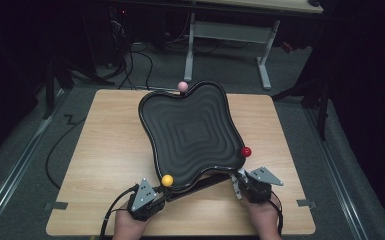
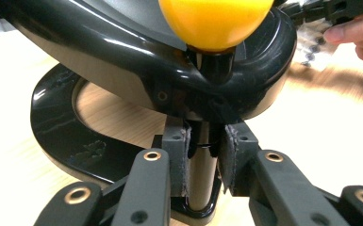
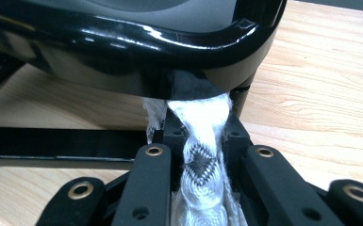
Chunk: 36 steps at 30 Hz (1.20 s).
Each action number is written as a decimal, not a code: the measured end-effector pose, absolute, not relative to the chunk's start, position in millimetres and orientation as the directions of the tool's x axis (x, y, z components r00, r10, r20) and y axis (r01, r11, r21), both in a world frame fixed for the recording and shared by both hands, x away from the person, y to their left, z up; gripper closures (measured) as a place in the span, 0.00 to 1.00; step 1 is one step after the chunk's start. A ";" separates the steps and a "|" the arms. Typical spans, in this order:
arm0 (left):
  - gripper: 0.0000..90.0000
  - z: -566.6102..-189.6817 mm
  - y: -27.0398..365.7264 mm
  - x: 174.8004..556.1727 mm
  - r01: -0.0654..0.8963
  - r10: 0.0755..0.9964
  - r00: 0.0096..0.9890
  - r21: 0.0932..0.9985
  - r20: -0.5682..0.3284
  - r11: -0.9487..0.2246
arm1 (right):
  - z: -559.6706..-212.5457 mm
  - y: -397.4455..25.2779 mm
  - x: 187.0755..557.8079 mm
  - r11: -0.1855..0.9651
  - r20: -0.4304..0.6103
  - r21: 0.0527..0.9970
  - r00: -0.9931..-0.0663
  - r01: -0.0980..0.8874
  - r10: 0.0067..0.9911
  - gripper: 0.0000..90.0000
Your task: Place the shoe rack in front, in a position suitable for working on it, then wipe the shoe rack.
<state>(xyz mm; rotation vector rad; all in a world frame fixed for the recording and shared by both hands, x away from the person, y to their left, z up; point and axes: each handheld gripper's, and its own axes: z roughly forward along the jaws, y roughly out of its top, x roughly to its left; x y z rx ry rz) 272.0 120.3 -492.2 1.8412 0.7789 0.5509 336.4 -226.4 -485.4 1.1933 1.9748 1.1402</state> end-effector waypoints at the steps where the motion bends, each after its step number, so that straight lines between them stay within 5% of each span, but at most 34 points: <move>1: 0.83 -492.1 120.4 272.0 0.262 0.727 0.686 0.926 0.021 -0.273 | -487.6 -226.7 336.5 0.245 -0.035 0.873 -0.446 0.422 0.894 0.87; 6: 0.83 -491.8 120.3 272.1 0.262 0.727 0.687 0.925 0.021 -0.274 | -507.5 -227.0 345.3 0.269 -0.018 0.821 -0.450 0.503 0.893 0.87; 11: 0.83 -492.1 120.5 272.2 0.261 0.726 0.688 0.926 0.021 -0.274 | -485.5 -227.5 337.4 0.243 -0.039 0.875 -0.439 0.419 0.898 0.86; 16: 0.83 -491.9 120.2 271.8 0.263 0.728 0.685 0.925 0.021 -0.274 | -498.4 -227.6 342.0 0.270 -0.042 0.843 -0.442 0.466 0.896 0.86; 20: 0.83 -491.9 120.9 272.5 0.263 0.725 0.689 0.925 0.018 -0.273 | -482.3 -225.5 337.0 0.254 -0.056 0.877 -0.438 0.409 0.897 0.86; 26: 0.83 -491.6 120.9 272.6 0.260 0.725 0.688 0.924 0.025 -0.279 | -508.6 -228.5 346.6 0.295 -0.046 0.814 -0.450 0.501 0.892 0.87; 36: 0.83 -491.2 129.7 281.5 0.273 0.748 0.663 0.924 0.021 -0.268 | -501.7 -241.2 340.5 0.309 -0.068 0.816 -0.450 0.488 0.890 0.85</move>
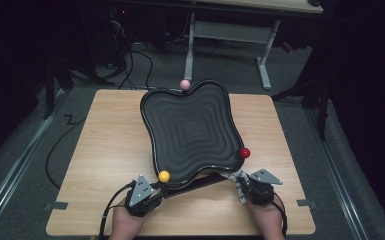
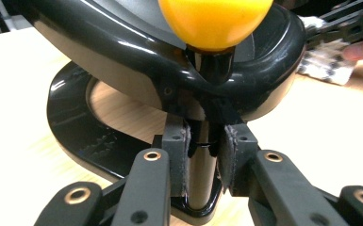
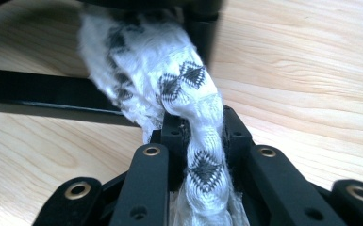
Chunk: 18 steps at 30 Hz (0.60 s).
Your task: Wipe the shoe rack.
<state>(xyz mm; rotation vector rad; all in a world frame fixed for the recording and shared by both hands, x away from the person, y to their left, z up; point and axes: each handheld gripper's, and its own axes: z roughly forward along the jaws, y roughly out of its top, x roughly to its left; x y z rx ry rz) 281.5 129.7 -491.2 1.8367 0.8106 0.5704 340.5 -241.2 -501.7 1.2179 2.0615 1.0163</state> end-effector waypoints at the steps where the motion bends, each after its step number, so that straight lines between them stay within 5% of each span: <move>1: 0.83 -491.0 130.5 281.9 0.272 0.749 0.662 0.923 0.025 -0.271 | -500.9 -243.9 340.2 0.312 -0.076 0.818 -0.446 0.484 0.892 0.85; 12: 0.83 -490.7 150.5 287.8 0.293 0.785 0.619 0.922 0.018 -0.252 | -499.9 -285.5 347.1 0.164 -0.029 0.835 -0.256 0.525 0.966 0.86; 18: 0.83 -491.3 150.0 287.0 0.292 0.789 0.614 0.923 0.018 -0.249 | -501.7 -260.3 344.4 0.205 -0.007 0.831 -0.358 0.518 0.934 0.86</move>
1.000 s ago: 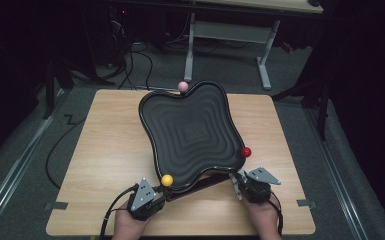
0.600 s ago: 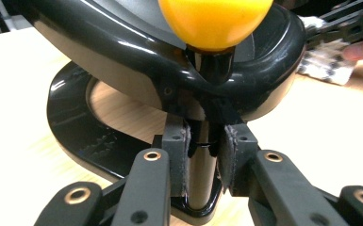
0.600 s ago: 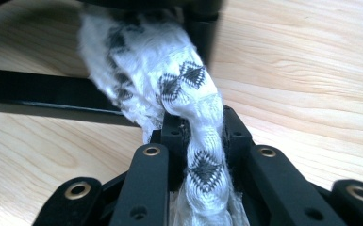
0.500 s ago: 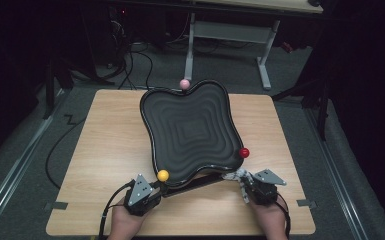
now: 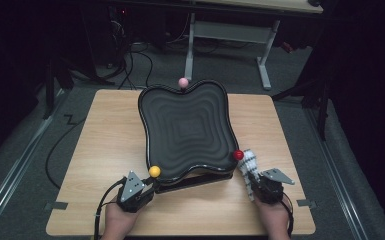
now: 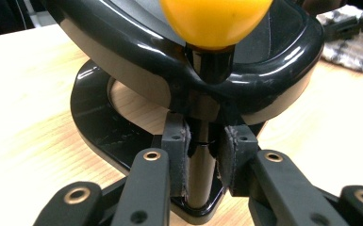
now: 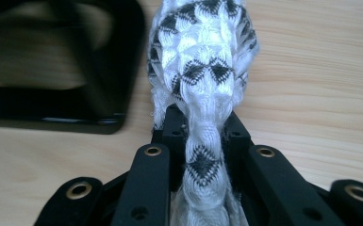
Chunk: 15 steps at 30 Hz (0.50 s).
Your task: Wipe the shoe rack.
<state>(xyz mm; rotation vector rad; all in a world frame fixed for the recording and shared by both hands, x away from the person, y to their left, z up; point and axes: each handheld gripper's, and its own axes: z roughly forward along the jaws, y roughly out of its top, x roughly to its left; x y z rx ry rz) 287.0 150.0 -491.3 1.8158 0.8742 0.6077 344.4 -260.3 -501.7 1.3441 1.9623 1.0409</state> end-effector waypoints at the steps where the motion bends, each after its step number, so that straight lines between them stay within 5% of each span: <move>1: 0.83 -491.3 150.0 287.0 0.292 0.789 0.614 0.924 0.018 -0.248 | -501.7 -254.3 343.0 0.211 0.002 0.831 -0.383 0.515 0.924 0.86; 10: 0.83 -492.1 150.1 286.3 0.288 0.789 0.614 0.926 0.018 -0.245 | -471.9 -237.3 327.2 0.141 0.080 0.887 -0.447 0.439 0.891 0.86; 15: 0.83 -492.2 150.1 286.4 0.289 0.789 0.615 0.926 0.015 -0.243 | -498.5 -231.6 336.5 0.210 0.075 0.822 -0.466 0.529 0.882 0.86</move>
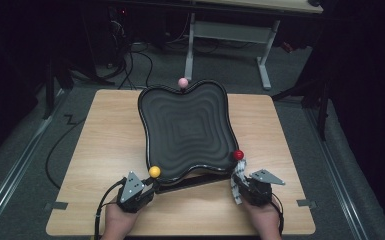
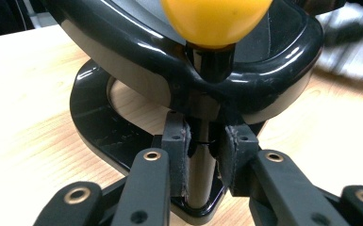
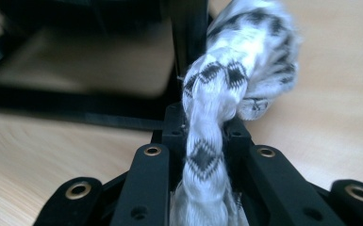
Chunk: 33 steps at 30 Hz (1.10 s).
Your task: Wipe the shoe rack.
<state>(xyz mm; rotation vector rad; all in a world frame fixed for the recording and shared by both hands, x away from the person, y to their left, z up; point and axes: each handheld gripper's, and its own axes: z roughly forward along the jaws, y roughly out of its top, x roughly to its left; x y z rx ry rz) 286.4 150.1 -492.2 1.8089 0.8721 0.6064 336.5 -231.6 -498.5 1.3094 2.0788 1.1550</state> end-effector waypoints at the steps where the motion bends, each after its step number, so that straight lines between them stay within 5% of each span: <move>1: 0.83 -492.1 150.2 286.5 0.290 0.788 0.615 0.926 0.015 -0.244 | -503.2 -230.5 338.2 0.223 0.071 0.809 -0.466 0.545 0.882 0.86; 9: 0.83 -492.4 149.8 286.6 0.289 0.789 0.614 0.926 0.015 -0.243 | -478.5 -231.1 330.8 0.218 0.013 0.869 -0.460 0.445 0.888 0.85; 14: 0.83 -492.3 149.9 286.6 0.290 0.789 0.614 0.926 0.014 -0.243 | -501.4 -227.9 340.5 0.245 0.041 0.801 -0.458 0.546 0.888 0.85; 21: 0.83 -492.8 149.7 286.6 0.289 0.790 0.614 0.926 0.015 -0.242 | -472.0 -228.7 329.6 0.204 0.024 0.874 -0.459 0.441 0.888 0.84; 28: 0.82 -492.6 149.8 286.8 0.289 0.789 0.615 0.926 0.015 -0.243 | -505.5 -228.4 342.0 0.237 0.073 0.791 -0.471 0.564 0.879 0.85; 33: 0.82 -492.7 150.0 287.1 0.288 0.787 0.617 0.926 0.017 -0.245 | -488.5 -238.5 337.8 0.217 0.034 0.836 -0.442 0.504 0.896 0.83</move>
